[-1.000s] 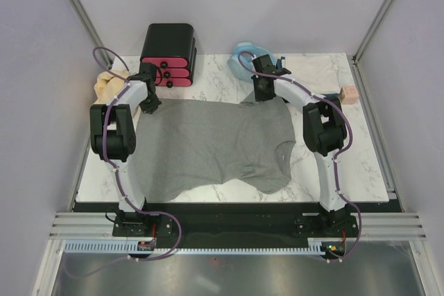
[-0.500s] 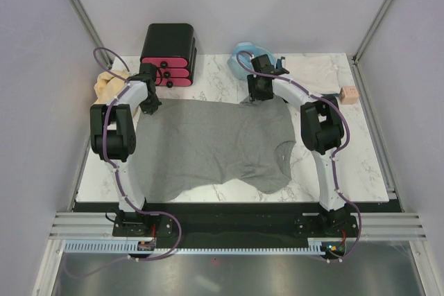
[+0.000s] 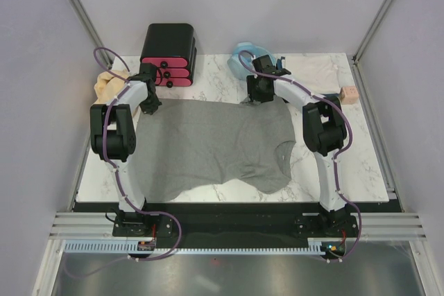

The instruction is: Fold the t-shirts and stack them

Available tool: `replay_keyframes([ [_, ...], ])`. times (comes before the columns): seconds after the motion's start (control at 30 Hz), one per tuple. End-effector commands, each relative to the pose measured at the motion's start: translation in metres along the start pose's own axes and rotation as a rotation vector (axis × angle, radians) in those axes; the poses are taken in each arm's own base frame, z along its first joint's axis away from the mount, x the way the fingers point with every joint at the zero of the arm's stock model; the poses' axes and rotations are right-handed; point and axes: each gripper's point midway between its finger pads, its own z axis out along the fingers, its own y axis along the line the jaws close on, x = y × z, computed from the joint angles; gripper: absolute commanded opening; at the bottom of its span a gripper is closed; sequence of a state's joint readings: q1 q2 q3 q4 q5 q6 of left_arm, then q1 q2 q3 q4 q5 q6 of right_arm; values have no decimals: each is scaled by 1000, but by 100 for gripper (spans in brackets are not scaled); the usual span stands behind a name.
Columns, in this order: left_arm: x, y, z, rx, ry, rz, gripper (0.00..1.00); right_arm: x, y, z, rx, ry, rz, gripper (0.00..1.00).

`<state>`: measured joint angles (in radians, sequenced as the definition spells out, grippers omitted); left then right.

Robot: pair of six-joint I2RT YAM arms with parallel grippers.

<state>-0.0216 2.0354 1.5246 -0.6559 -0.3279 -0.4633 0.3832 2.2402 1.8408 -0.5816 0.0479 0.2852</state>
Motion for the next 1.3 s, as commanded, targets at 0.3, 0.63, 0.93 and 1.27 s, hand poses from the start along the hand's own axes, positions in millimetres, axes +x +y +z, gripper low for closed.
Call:
replay_keyframes([
  [0.3, -8, -2, -8, 31, -19, 18, 2, 3, 5, 10, -18, 4, 76, 61],
  [0.63, -8, -2, -9, 34, -21, 21, 2, 9, 9, 20, -29, 39, 105, 62],
  [0.93, -7, -2, -8, 34, -18, 28, 2, -7, 30, 25, -160, -28, 95, 57],
  [1.27, -5, -3, -5, 34, -8, 36, 2, -31, 38, 24, -183, -85, 59, 57],
])
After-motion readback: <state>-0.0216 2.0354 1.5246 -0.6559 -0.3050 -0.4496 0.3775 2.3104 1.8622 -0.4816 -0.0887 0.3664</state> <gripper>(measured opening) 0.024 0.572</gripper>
